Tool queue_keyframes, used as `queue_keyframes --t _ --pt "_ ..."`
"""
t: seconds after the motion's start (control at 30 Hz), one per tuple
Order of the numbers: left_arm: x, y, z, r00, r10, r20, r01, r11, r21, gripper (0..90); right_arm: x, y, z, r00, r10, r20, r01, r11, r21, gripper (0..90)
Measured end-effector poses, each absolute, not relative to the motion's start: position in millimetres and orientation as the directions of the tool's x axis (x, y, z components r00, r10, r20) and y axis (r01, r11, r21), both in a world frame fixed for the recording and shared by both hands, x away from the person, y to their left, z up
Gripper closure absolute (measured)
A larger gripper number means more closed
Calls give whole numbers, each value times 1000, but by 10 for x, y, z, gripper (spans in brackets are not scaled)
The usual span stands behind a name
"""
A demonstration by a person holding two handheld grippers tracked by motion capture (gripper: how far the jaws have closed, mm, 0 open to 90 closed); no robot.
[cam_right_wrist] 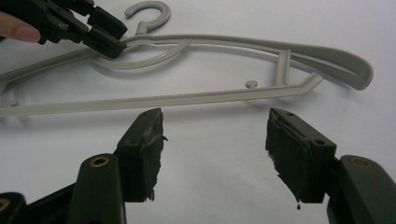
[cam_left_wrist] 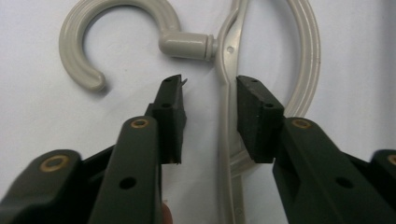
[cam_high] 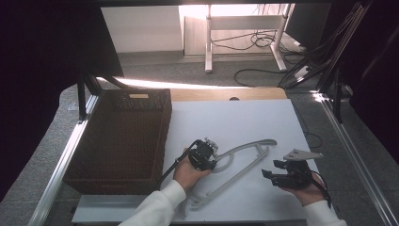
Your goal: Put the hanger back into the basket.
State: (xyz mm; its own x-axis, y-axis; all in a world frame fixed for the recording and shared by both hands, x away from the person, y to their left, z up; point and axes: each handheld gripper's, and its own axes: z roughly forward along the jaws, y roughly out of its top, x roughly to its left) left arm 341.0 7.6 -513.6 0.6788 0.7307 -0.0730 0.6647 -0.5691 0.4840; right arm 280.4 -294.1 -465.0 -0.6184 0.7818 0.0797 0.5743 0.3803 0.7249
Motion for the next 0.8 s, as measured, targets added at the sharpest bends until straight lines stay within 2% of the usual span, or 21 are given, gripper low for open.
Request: queue_keyframes --t 0.4,0.8 --pt "3385 37 -5134 694 715 -77 653 -581 486 813 2809 -2951 -4647 -613 787 78 576 377 726 366" --pt "3396 66 -5109 692 716 -94 651 -562 510 824 2809 -2968 -4630 -604 793 74 573 368 733 366"
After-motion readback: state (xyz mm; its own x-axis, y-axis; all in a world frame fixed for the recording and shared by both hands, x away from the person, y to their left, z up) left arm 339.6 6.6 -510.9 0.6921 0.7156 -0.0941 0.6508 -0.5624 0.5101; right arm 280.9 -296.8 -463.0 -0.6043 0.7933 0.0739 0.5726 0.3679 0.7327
